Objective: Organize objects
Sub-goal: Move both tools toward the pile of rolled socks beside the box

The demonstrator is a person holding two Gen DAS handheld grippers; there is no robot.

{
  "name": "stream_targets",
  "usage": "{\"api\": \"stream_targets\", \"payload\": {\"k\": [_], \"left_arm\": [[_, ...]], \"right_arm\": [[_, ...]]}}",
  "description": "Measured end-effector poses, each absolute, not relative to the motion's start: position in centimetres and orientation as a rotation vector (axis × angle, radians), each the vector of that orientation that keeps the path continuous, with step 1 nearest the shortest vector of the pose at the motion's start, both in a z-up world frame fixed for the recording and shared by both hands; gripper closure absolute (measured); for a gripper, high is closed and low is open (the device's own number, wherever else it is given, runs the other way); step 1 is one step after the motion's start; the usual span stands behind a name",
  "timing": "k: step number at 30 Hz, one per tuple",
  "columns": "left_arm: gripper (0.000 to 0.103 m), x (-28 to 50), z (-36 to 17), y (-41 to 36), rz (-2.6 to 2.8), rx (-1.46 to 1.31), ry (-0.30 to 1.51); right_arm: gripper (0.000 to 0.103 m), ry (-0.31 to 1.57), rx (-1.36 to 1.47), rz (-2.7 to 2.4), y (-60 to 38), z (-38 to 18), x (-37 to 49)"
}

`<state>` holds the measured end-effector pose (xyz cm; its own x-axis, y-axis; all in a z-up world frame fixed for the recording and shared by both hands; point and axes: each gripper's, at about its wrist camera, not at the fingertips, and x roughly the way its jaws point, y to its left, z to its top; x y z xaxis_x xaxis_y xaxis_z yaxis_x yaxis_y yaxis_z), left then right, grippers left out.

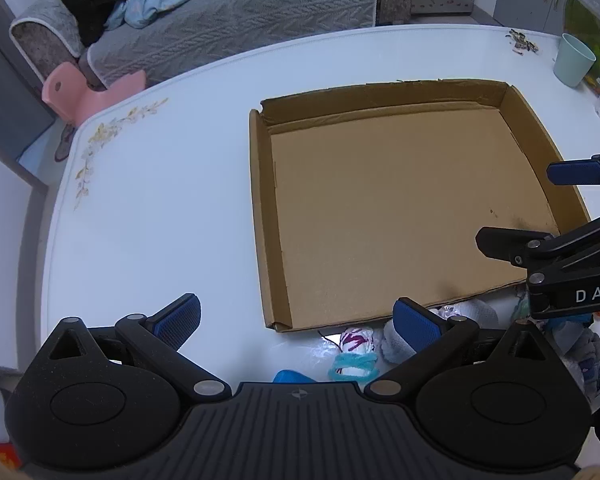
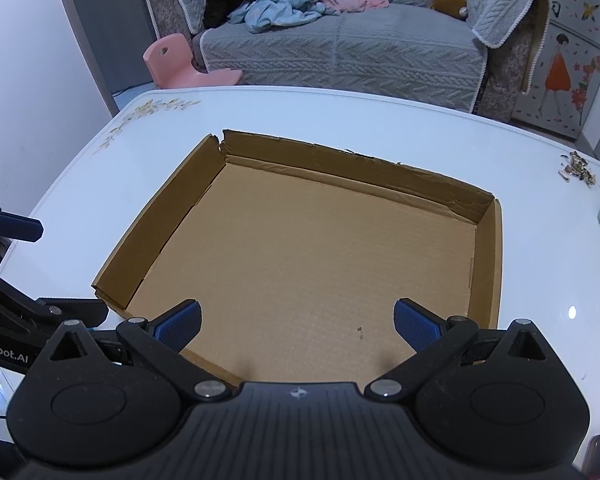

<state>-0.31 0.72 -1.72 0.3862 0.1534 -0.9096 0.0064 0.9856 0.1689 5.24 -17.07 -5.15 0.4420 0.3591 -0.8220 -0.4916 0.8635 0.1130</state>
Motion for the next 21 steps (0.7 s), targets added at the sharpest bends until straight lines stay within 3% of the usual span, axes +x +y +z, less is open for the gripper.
{"api": "stream_targets", "payload": {"k": [21], "left_arm": [[0.001,-2.0,-2.2,1.2,0.012,0.221,1.217]], "right_arm": [[0.001,0.971,-0.183,0.625,-17.0,-4.6,4.2]]}}
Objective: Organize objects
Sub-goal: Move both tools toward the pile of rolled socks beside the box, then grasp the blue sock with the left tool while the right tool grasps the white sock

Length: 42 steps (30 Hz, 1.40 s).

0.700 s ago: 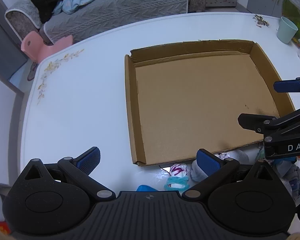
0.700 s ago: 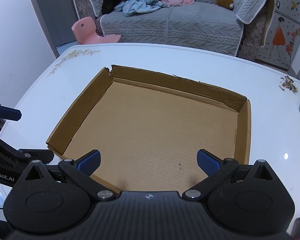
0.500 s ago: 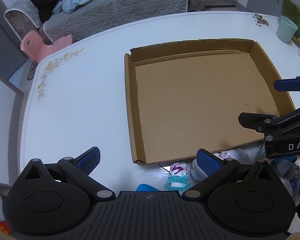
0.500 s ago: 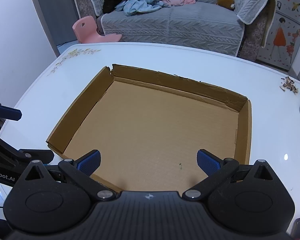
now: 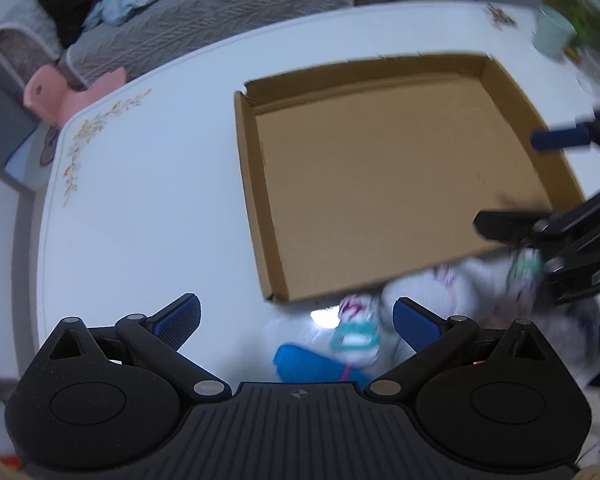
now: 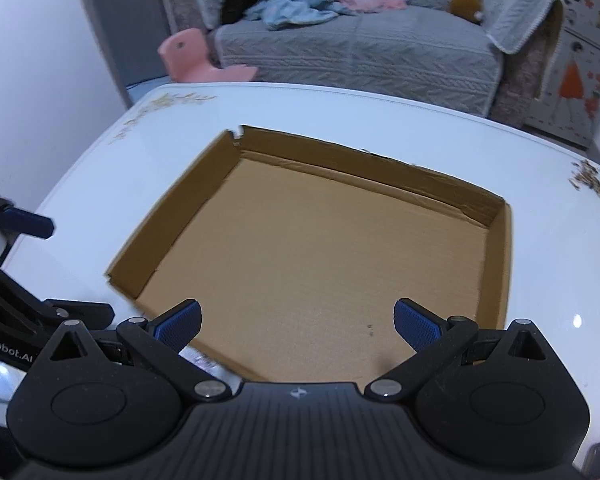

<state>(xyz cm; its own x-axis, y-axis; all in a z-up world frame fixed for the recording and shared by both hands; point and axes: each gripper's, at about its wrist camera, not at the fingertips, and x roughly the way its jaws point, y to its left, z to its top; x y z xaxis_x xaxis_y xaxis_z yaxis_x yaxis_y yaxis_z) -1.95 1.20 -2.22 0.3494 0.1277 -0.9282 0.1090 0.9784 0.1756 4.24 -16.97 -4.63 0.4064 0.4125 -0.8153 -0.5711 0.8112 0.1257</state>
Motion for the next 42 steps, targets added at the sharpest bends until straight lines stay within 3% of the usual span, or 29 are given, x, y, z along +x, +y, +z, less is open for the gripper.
{"api": "stream_targets", "payload": {"k": [10,16,28,31,37,42], "left_arm": [[0.001,-3.7,-7.2,3.1,-0.043,0.218,1.375],[0.001,-3.3,-7.5,3.8,-0.027,0.16,1.378],[0.001,-2.9,-9.0,5.0,-0.022,-0.007,1.417],[0.001,-2.7,-8.7,5.2,-0.015,-0.008,1.412],[0.001,-3.1,-9.1,5.8,-0.001,-0.082,1.434],[0.001,-3.1,-9.5,6.2,0.005,-0.122,1.427]], "right_arm": [[0.002,0.992,-0.299,0.886,-16.1,-5.4,0.6],[0.011,1.061,-0.261,0.93,-15.3,-5.9,0.3],[0.009,1.146,-0.162,0.847,-15.1,-7.3,1.7],[0.014,1.161,-0.129,0.861,-15.4,-6.9,1.8],[0.014,1.232,-0.016,0.886,-15.9,-6.9,2.3],[0.015,1.241,-0.084,0.852,-15.2,-7.9,1.8]]}}
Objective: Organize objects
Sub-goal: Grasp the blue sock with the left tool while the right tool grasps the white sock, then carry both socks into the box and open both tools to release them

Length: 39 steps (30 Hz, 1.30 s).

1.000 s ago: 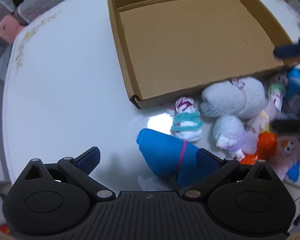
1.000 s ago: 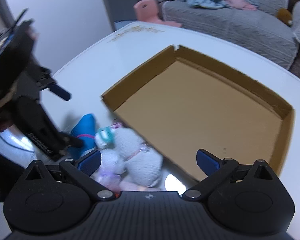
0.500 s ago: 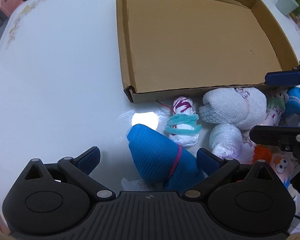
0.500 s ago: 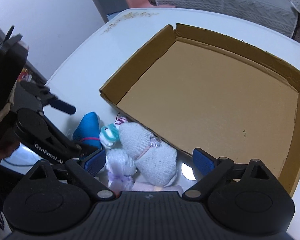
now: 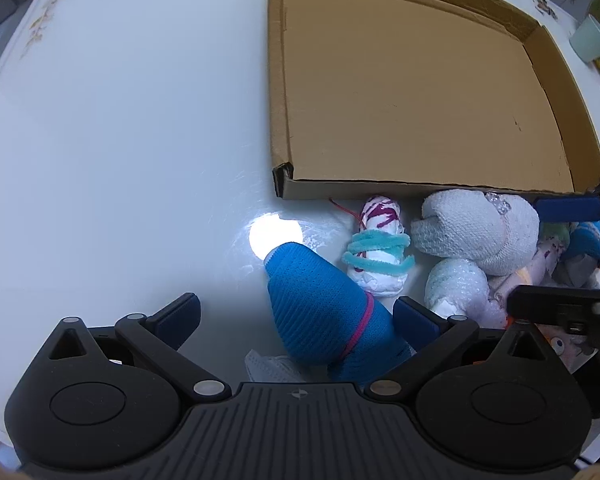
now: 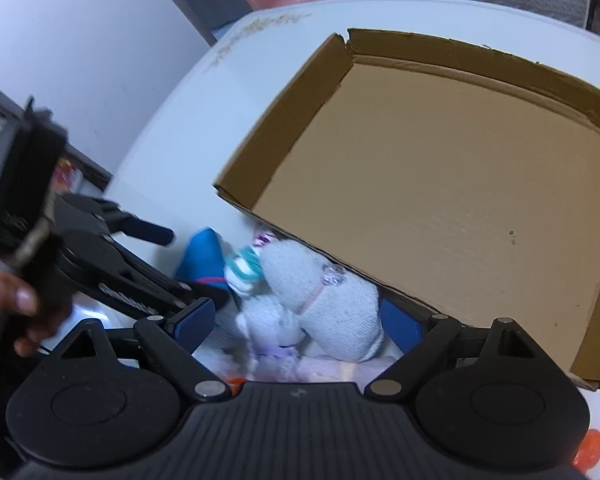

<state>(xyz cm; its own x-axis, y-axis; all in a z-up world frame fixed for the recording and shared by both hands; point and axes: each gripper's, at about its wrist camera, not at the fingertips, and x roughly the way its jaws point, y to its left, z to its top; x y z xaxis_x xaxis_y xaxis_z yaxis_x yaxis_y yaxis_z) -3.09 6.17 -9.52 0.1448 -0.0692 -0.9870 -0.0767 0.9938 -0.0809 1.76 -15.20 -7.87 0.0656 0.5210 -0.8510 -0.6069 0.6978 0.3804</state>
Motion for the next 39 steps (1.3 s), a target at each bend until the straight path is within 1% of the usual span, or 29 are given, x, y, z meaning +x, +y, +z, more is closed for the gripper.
{"api": "stream_targets", "payload": {"k": [1,2,4,6,8,9,11,12,13,14,15,16,22,23,28,39], "left_arm": [[0.001,-3.1,-9.7,6.3,0.007,-0.137,1.431],[0.001,-3.2,-9.9,6.4,0.008,-0.15,1.432],[0.001,-3.3,-10.1,6.7,0.009,-0.154,1.425],[0.001,-3.4,-10.2,6.8,0.014,-0.141,1.419],[0.001,-3.3,-10.1,6.9,0.014,-0.13,1.414],[0.003,-3.6,-10.0,6.8,0.016,-0.129,1.411],[0.008,-3.7,-9.9,6.8,0.011,-0.144,1.412],[0.014,-3.7,-9.9,6.7,0.002,-0.156,1.413],[0.022,-4.1,-10.1,6.5,-0.006,-0.168,1.415],[0.025,-4.1,-10.1,6.2,-0.015,-0.18,1.415],[0.032,-3.2,-10.4,6.3,-0.022,-0.191,1.416],[0.036,-2.1,-11.0,5.5,-0.028,-0.198,1.415],[0.038,-1.6,-11.1,5.3,-0.028,-0.209,1.411],[0.038,-2.5,-10.6,6.2,-0.029,-0.216,1.411],[0.04,-3.6,-9.4,7.2,-0.025,-0.235,1.4],[0.042,-3.0,-7.0,7.7,-0.009,-0.255,1.377]], "right_arm": [[0.016,1.244,-0.095,0.842,-15.0,-8.2,1.7],[0.019,1.25,-0.106,0.831,-14.8,-8.6,1.7],[0.023,1.261,-0.107,0.811,-14.6,-9.2,1.9],[0.025,1.278,-0.092,0.786,-14.5,-9.8,2.2],[0.029,1.286,-0.053,0.782,-14.7,-10.2,2.5],[0.031,1.29,-0.038,0.779,-14.7,-10.3,2.7],[0.038,1.305,-0.005,0.78,-14.8,-10.5,2.9],[0.04,1.312,0.013,0.782,-14.8,-10.5,3.0],[0.049,1.32,0.031,0.782,-14.9,-10.6,3.0],[0.058,1.334,0.049,0.783,-15.0,-10.8,3.2],[0.058,1.345,0.072,0.786,-15.0,-10.8,3.3],[0.059,1.355,0.088,0.789,-15.0,-10.8,3.4],[0.065,1.335,0.091,0.819,-15.1,-10.4,3.0],[0.065,1.331,0.097,0.829,-15.2,-10.2,3.0],[0.066,1.299,0.111,0.882,-15.2,-9.0,2.7],[0.067,1.259,0.146,0.909,-15.7,-7.9,3.2]]}}
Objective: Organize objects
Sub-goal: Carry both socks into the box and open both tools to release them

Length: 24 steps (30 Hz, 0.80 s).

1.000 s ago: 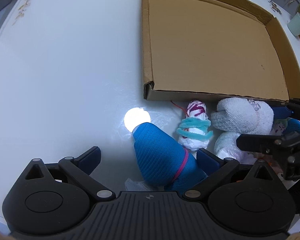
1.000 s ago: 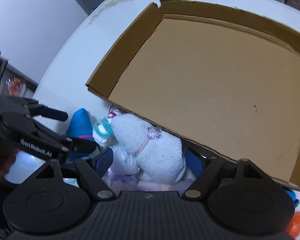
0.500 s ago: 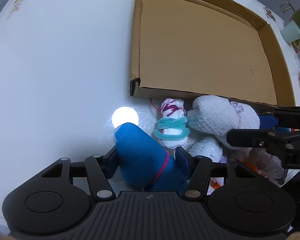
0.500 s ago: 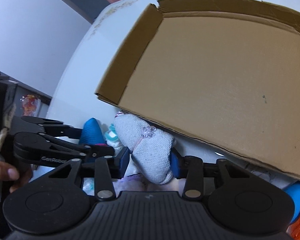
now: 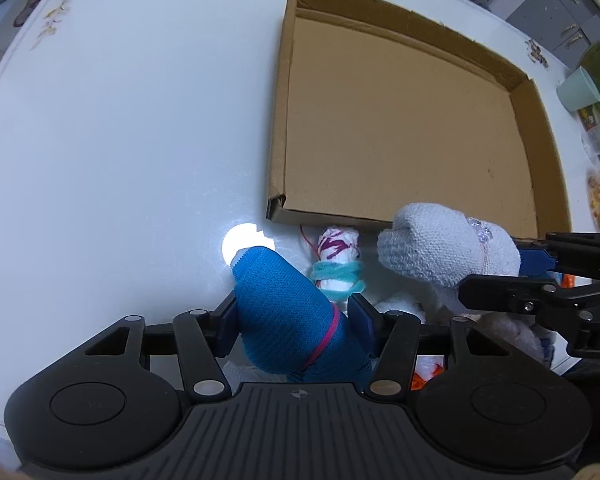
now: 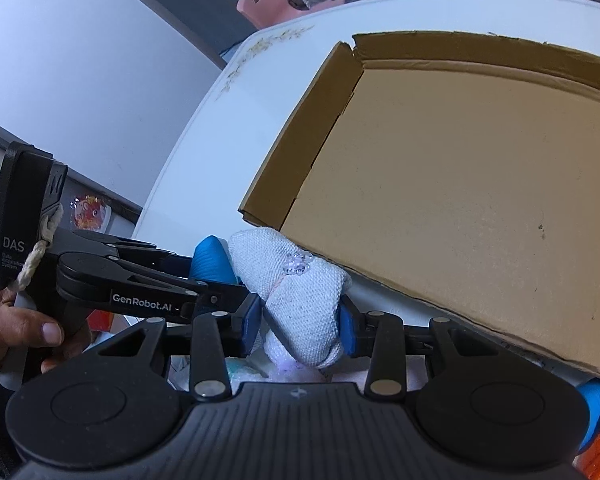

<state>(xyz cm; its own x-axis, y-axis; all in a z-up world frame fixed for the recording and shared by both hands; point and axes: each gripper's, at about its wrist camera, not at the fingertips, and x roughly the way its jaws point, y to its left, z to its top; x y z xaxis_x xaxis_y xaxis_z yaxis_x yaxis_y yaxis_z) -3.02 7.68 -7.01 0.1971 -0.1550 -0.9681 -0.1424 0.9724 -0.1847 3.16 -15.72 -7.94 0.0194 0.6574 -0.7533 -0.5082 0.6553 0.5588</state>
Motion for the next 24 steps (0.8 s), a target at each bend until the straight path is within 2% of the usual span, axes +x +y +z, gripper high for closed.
{"api": "stream_targets", "payload": {"k": [6,14,19,24], "left_arm": [[0.043,-2.8,-3.8,8.2,-0.029,-0.284,1.301],[0.044,0.9,2.7,6.4,-0.004,-0.14,1.019],[0.044,6.3,1.4,4.0,-0.006,-0.073,0.954],[0.044,9.3,-1.3,2.6,-0.048,-0.004,0.962]], "right_arm": [[0.067,1.204,0.183,0.922,-16.4,-6.0,3.6],[0.067,0.99,0.325,0.821,-19.3,-0.9,6.7],[0.067,0.904,0.422,0.713,-20.5,0.3,10.2],[0.067,0.961,0.411,0.651,-18.4,-2.7,13.5]]}}
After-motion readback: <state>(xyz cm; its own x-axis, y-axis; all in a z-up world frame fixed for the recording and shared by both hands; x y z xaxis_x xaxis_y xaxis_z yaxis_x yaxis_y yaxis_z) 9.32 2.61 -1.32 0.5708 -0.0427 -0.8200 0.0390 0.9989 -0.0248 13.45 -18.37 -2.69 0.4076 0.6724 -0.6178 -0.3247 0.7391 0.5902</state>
